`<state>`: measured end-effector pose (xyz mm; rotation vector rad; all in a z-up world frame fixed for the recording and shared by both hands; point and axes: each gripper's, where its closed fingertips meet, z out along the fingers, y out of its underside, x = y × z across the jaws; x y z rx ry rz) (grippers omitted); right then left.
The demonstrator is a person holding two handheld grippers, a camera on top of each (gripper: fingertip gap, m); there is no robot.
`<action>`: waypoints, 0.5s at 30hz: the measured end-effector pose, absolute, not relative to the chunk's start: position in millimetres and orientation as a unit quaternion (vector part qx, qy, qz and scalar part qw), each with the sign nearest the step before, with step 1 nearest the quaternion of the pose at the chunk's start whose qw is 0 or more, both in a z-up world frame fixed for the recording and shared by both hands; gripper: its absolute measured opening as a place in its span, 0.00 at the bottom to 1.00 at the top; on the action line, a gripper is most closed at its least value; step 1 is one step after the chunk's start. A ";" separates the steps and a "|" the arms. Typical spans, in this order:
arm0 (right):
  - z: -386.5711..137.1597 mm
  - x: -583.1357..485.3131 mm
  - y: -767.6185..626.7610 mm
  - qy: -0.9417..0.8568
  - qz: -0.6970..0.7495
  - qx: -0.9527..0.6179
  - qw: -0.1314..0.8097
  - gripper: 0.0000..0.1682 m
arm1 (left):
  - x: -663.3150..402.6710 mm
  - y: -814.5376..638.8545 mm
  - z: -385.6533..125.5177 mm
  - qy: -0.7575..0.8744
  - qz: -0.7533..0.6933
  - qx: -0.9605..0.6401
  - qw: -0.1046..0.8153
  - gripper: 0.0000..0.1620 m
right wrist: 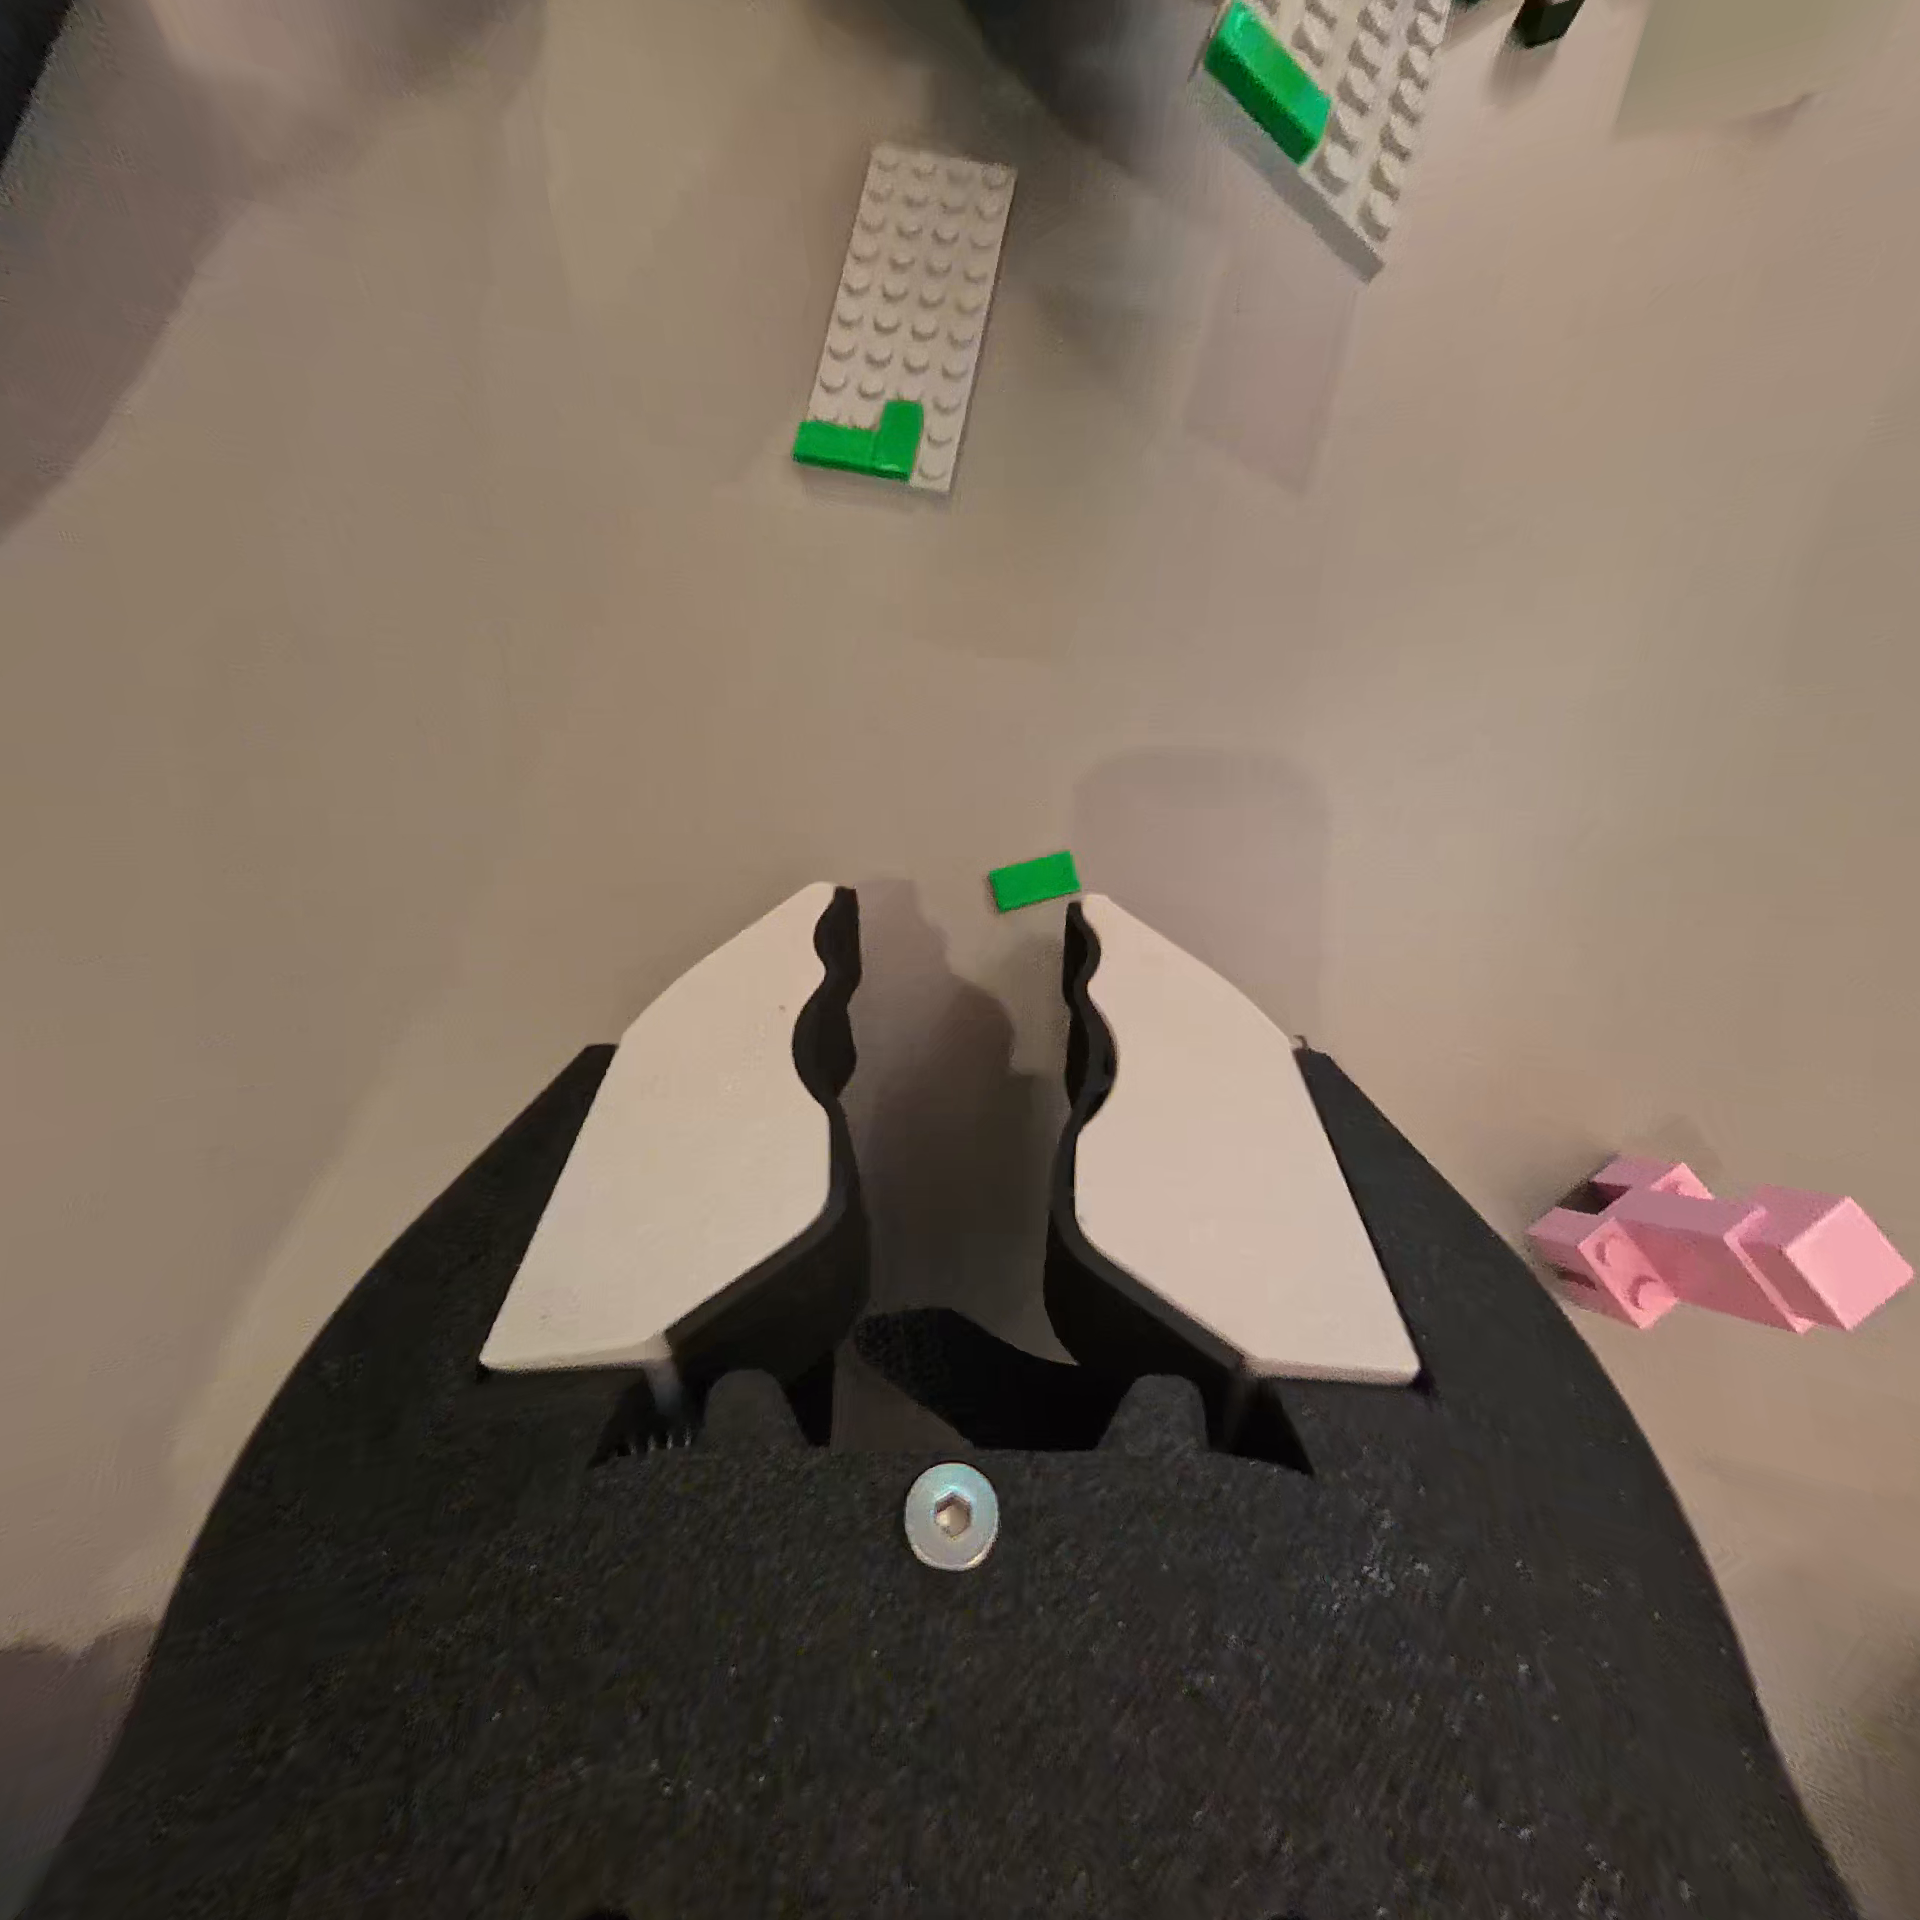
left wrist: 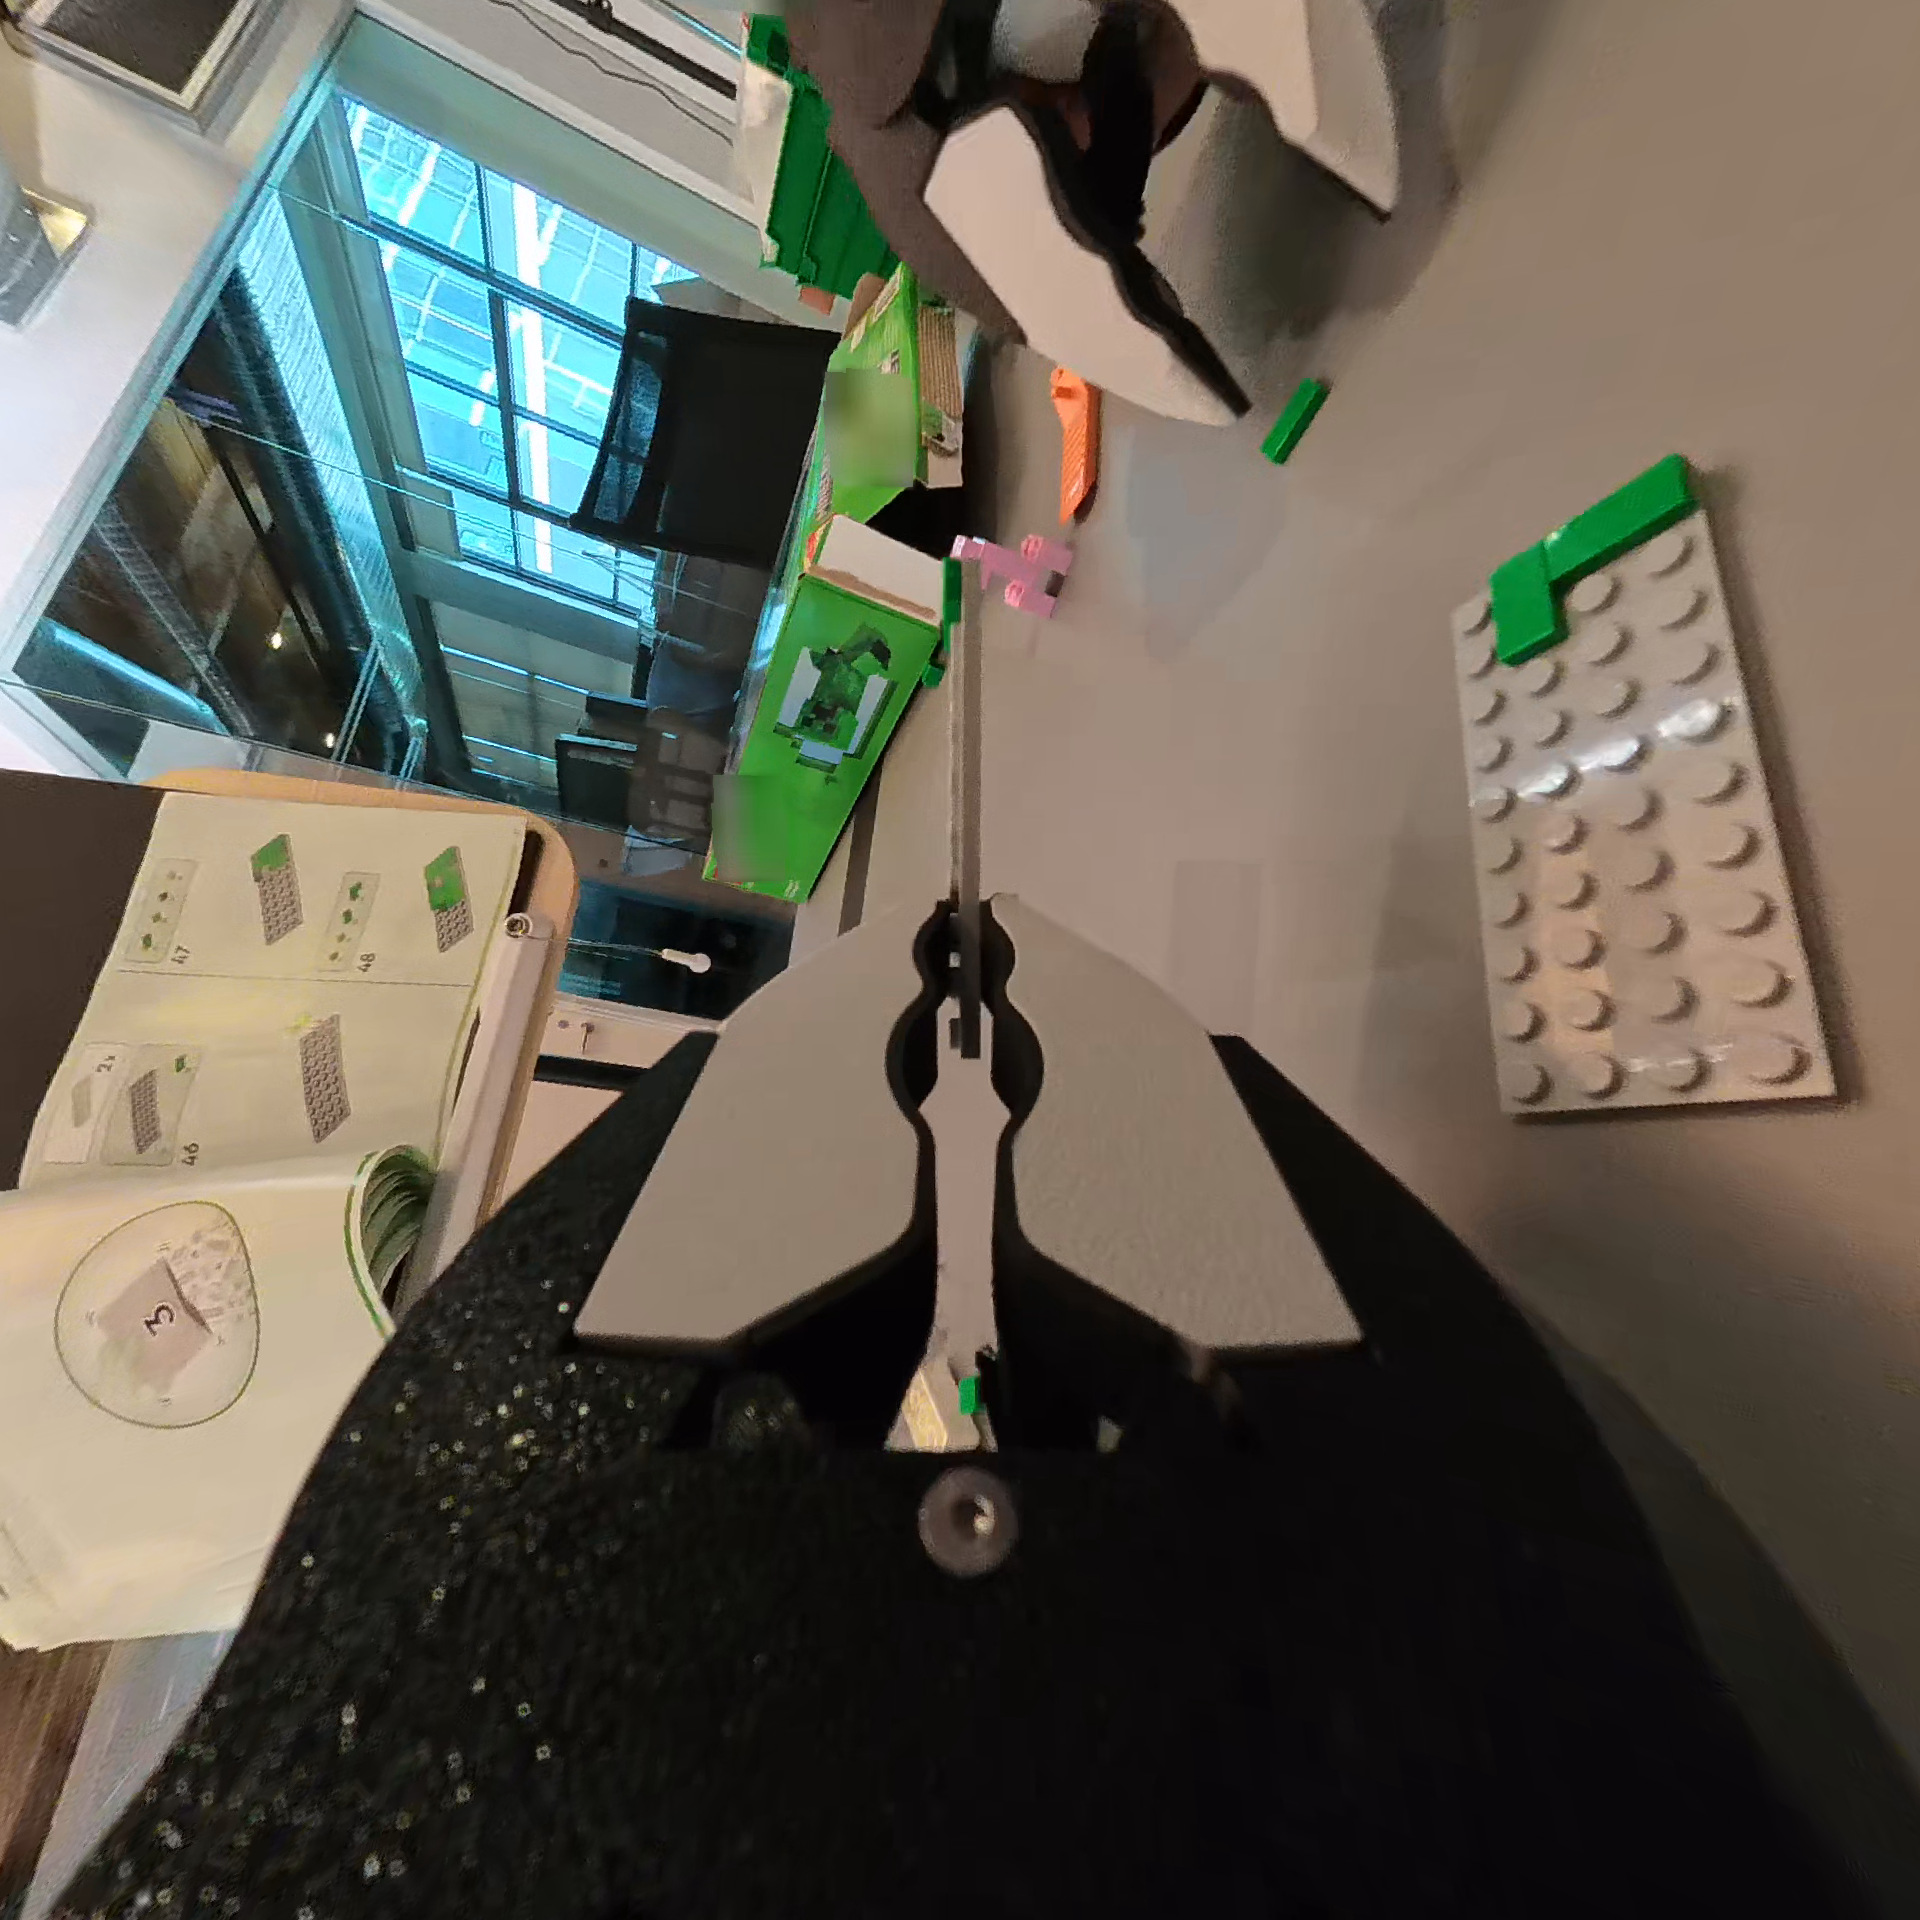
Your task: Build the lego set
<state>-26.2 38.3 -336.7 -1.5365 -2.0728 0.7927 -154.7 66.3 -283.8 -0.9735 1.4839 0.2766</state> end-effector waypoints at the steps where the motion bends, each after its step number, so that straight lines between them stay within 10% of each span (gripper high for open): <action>1: -338.5 -26.1 41.6 -0.749 0.285 -0.558 0.214 0.20 | -155.4 67.7 -285.8 0.647 0.127 -0.426 0.620 0.02; 15: -341.0 -35.2 43.4 -0.389 0.153 -0.856 0.304 0.09 | -151.4 74.7 -295.7 0.641 0.175 -0.451 0.596 0.02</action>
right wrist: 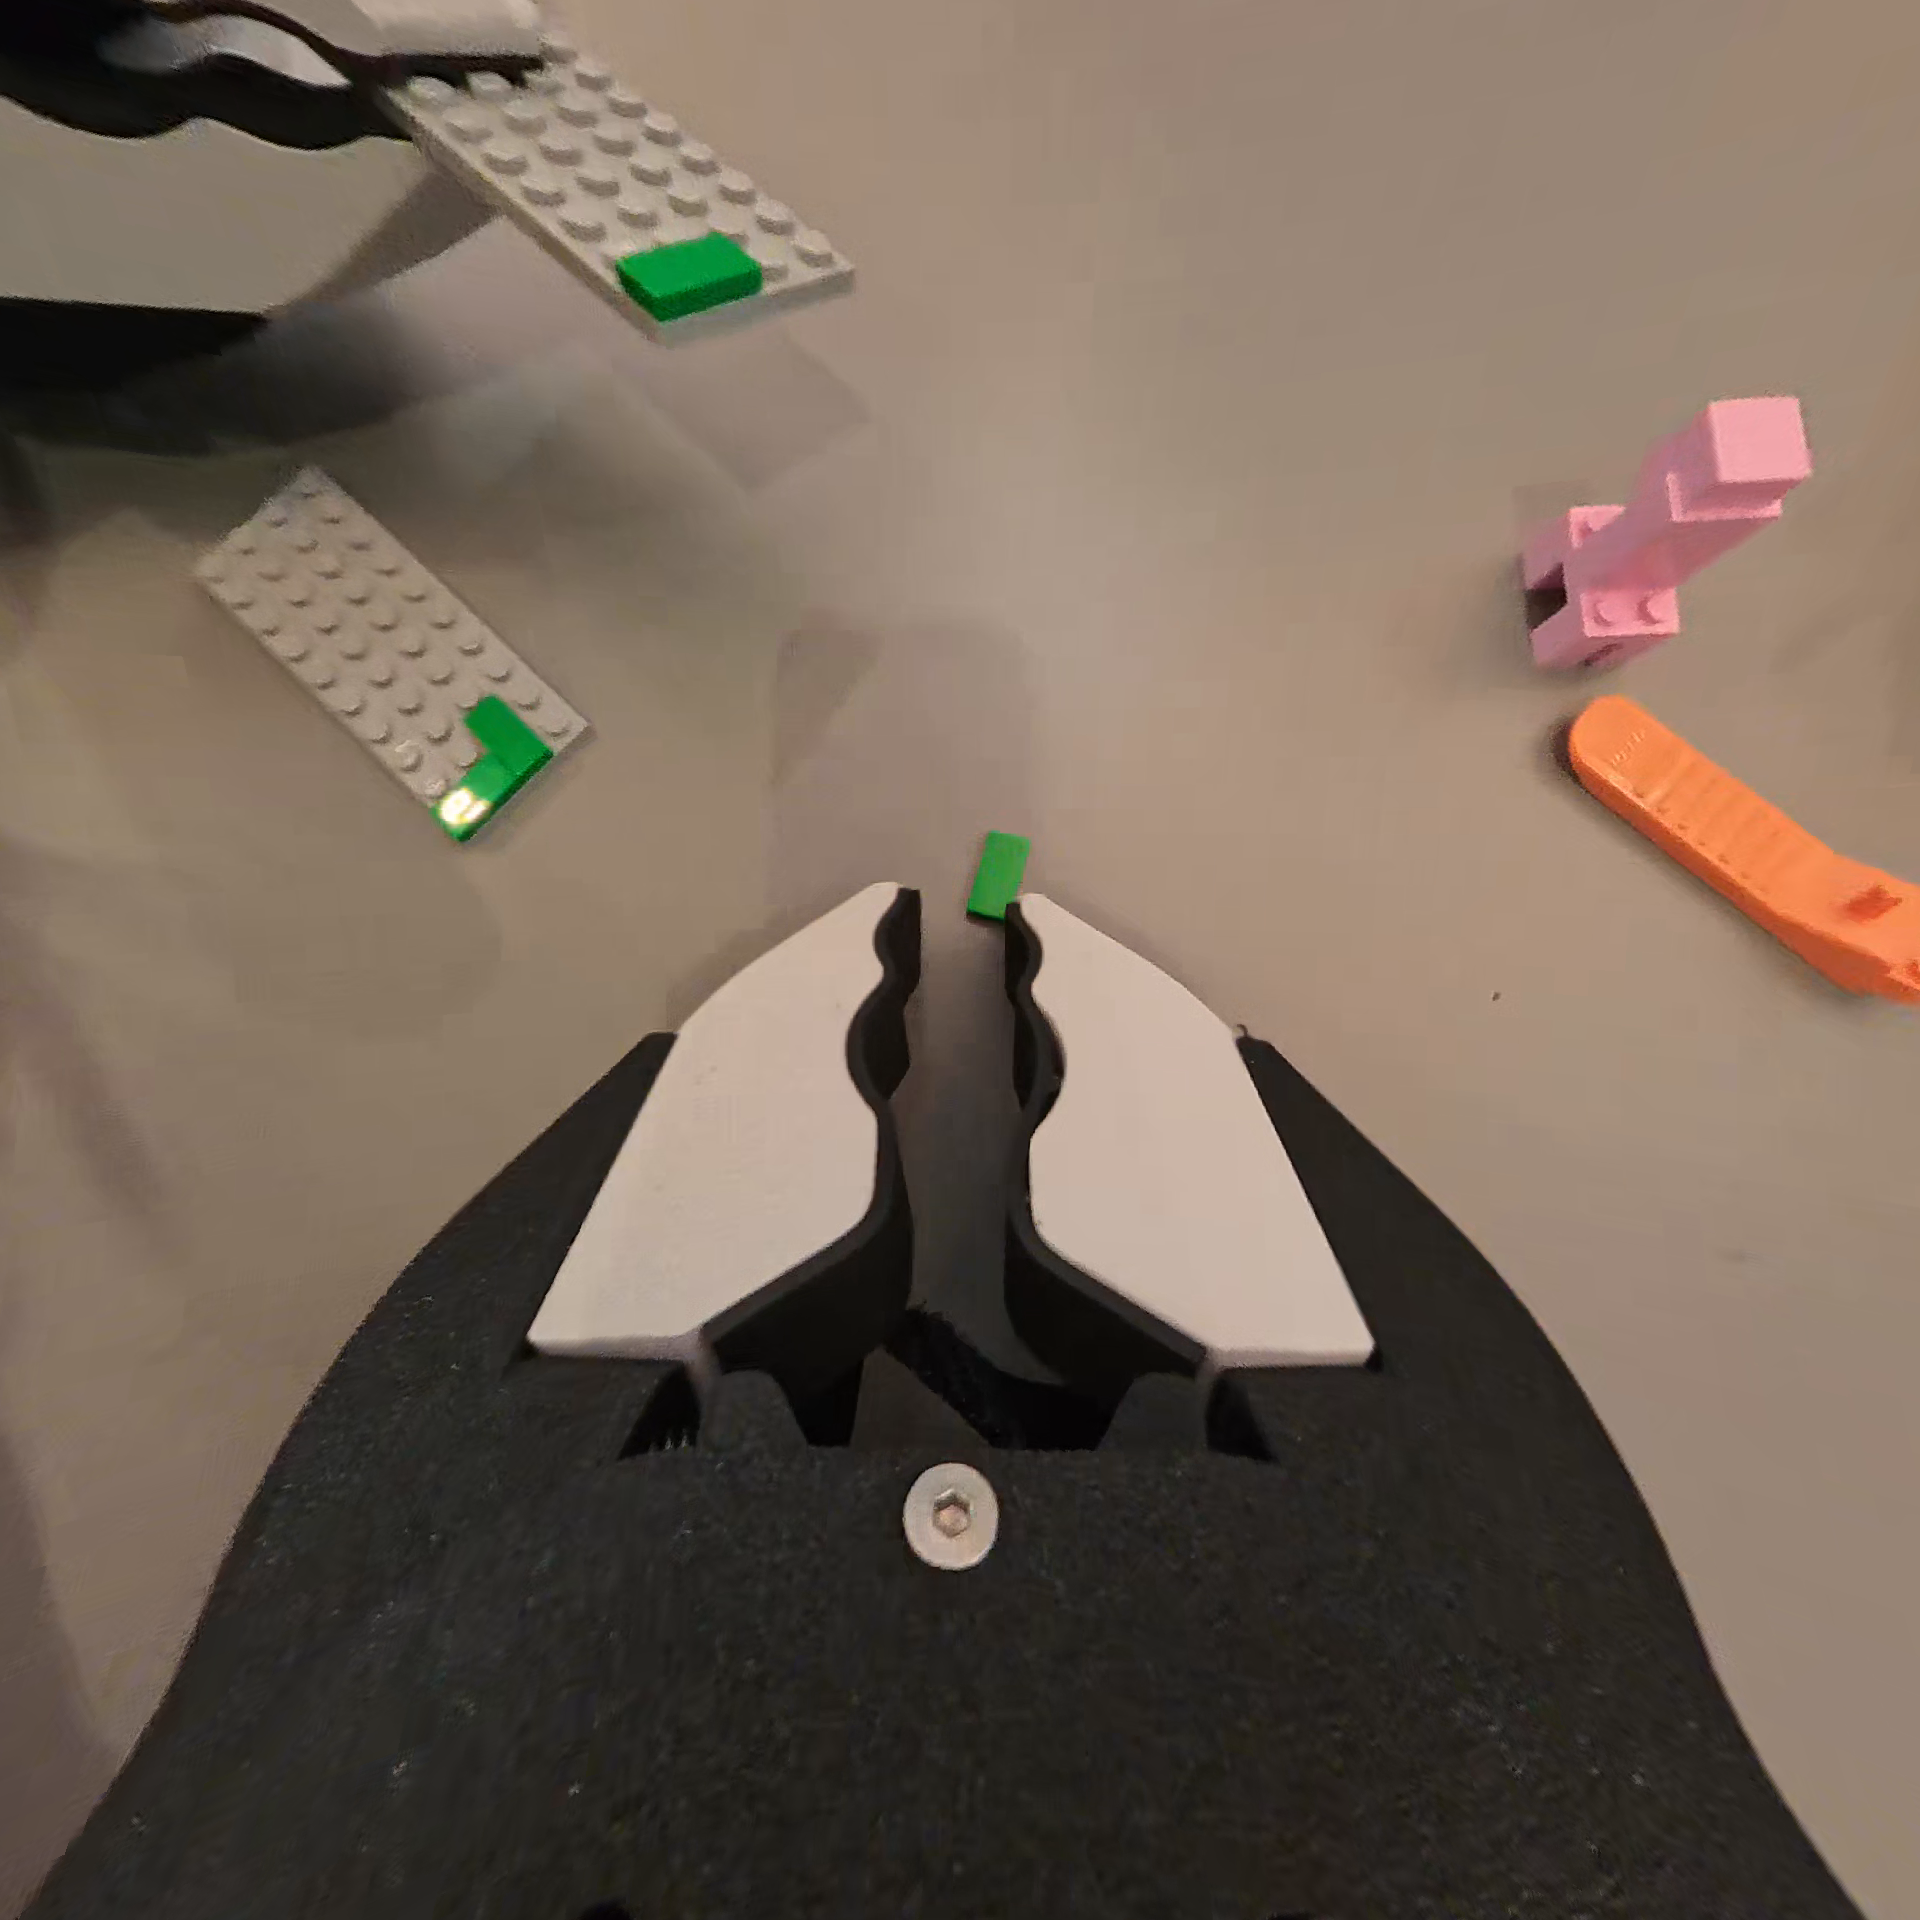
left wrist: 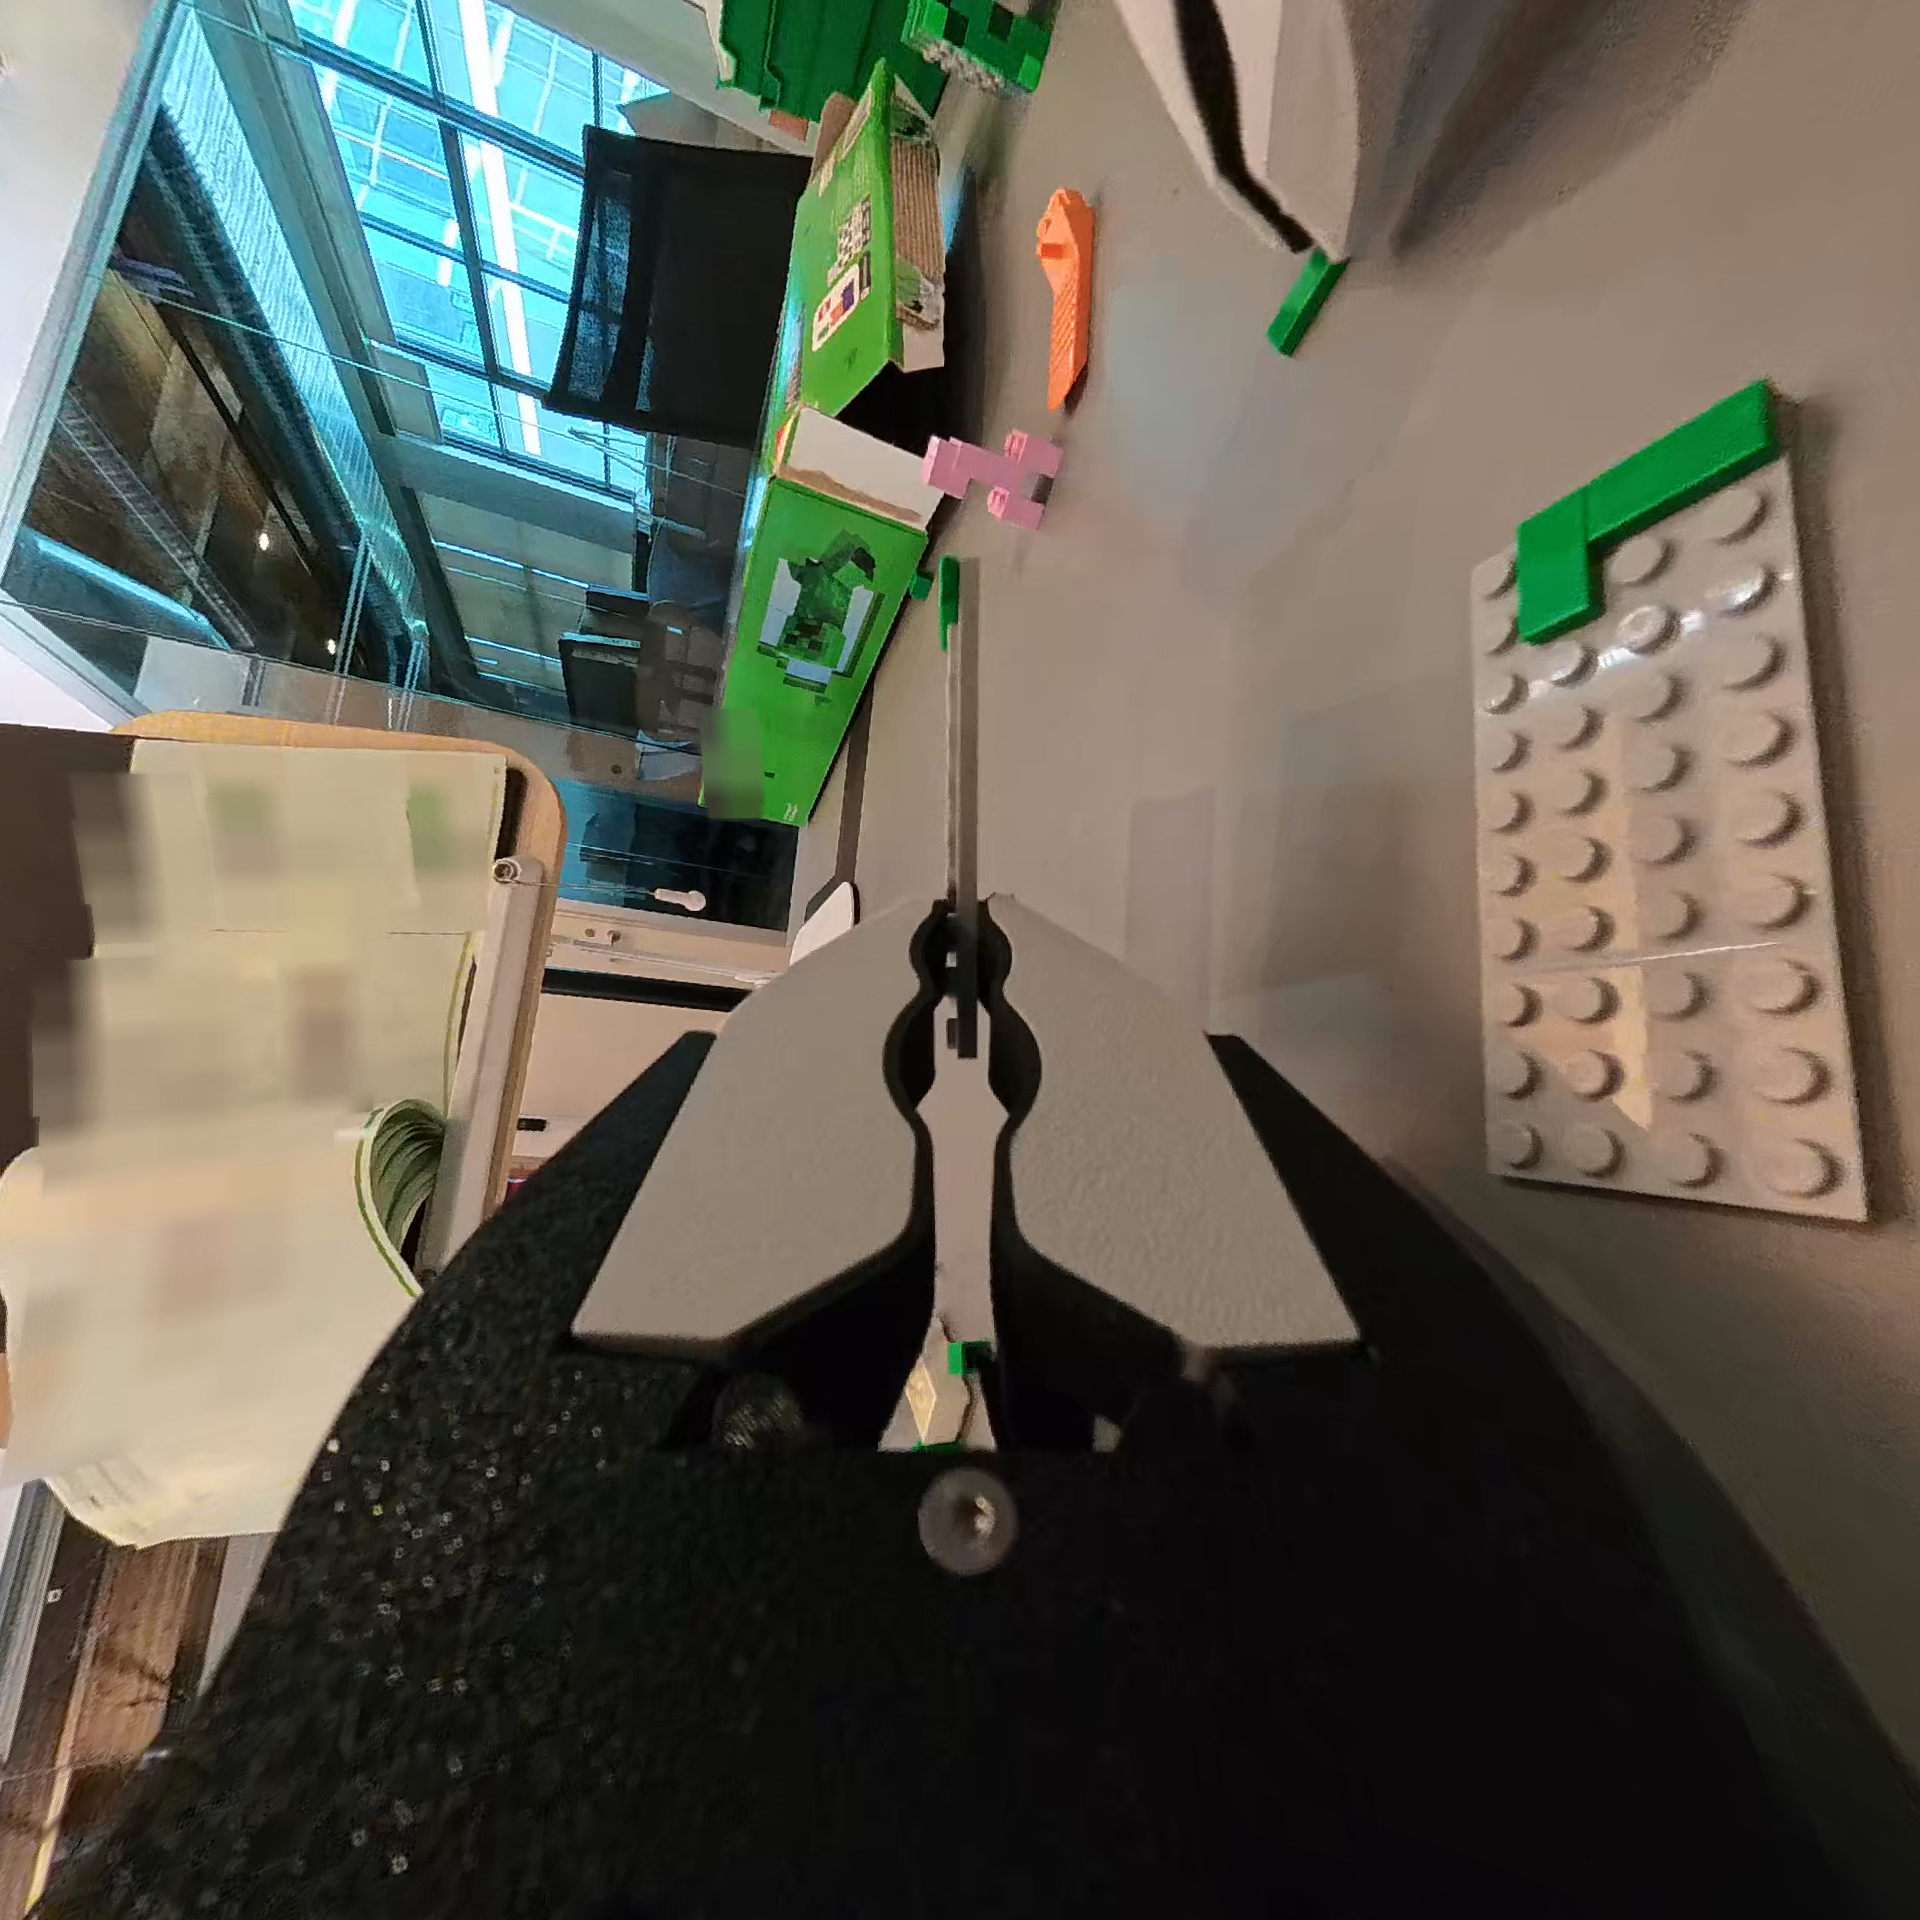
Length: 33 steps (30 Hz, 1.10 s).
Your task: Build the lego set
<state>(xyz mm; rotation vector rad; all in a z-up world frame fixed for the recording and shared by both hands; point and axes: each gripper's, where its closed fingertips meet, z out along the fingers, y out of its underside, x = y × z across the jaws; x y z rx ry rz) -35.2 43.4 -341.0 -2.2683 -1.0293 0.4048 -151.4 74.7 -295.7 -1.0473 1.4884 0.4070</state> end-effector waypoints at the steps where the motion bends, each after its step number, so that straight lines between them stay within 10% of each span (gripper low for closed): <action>1: -342.3 -35.7 44.5 -0.381 0.141 -0.861 0.305 0.09 | -151.2 74.3 -296.1 0.643 0.177 -0.449 0.595 0.02; 33: -338.8 -28.1 43.9 -0.374 0.154 -0.850 0.337 0.07 | -144.5 68.1 -302.5 0.666 0.172 -0.433 0.582 0.03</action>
